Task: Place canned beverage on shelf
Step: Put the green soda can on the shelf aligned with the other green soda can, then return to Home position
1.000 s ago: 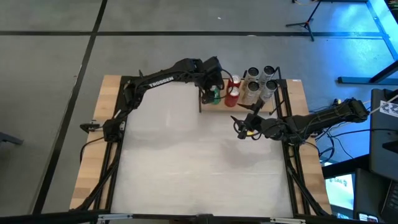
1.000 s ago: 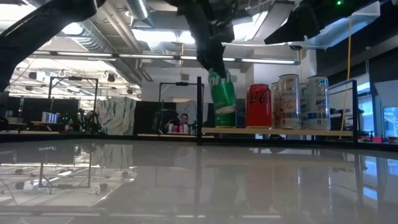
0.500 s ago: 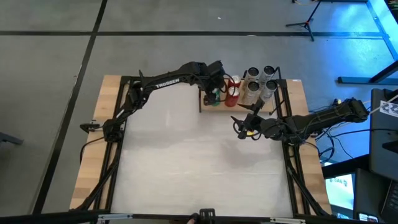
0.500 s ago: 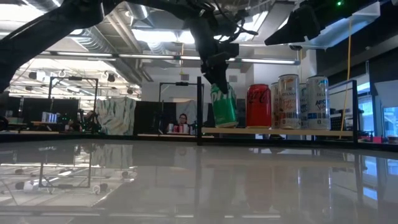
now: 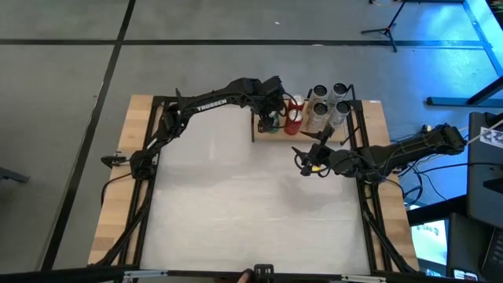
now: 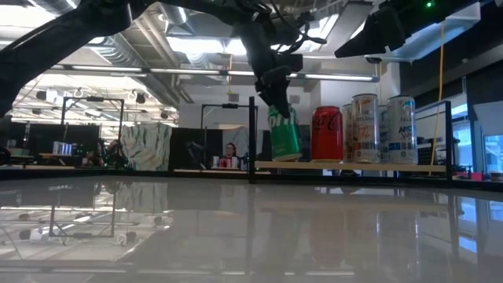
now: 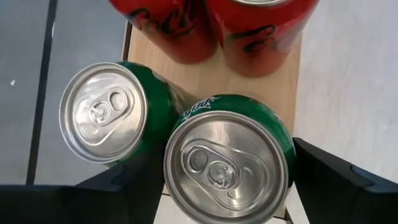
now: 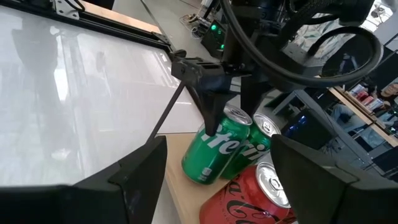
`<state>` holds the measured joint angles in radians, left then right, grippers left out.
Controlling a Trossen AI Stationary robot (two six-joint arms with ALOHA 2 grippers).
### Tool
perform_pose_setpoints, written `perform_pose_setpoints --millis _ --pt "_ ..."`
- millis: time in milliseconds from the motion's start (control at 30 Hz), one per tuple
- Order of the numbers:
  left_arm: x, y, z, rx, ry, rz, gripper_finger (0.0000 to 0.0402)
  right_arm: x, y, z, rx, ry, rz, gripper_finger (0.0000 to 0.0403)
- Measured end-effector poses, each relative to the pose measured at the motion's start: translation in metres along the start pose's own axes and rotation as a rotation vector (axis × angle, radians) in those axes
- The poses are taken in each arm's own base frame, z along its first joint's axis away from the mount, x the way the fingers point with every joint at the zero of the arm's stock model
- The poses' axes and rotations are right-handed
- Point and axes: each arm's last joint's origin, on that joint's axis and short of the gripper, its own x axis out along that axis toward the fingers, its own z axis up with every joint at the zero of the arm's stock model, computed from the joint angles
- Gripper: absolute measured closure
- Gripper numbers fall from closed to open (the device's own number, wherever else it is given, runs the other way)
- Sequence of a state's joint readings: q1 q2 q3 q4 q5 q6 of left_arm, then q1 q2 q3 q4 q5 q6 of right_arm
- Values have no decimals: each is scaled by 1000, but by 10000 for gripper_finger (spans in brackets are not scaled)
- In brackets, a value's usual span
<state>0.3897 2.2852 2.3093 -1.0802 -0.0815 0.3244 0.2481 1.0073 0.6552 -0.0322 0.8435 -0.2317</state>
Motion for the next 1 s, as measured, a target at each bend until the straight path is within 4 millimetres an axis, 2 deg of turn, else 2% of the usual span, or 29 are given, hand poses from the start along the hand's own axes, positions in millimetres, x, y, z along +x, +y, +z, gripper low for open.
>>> perform_pose_setpoints --millis 333,600,833,1000 --pt "-2 0 1 0 -13 -4 37 0 0 0 0 1 0 118" --pt "-4 -4 5 19 -31 25 26 0 0 0 0 1 0 118" --pt "-37 -13 15 46 -73 136 25 0 3 0 35 -18 86 118" --pt "-78 -21 16 33 -130 129 25 0 4 0 45 -25 145 118"
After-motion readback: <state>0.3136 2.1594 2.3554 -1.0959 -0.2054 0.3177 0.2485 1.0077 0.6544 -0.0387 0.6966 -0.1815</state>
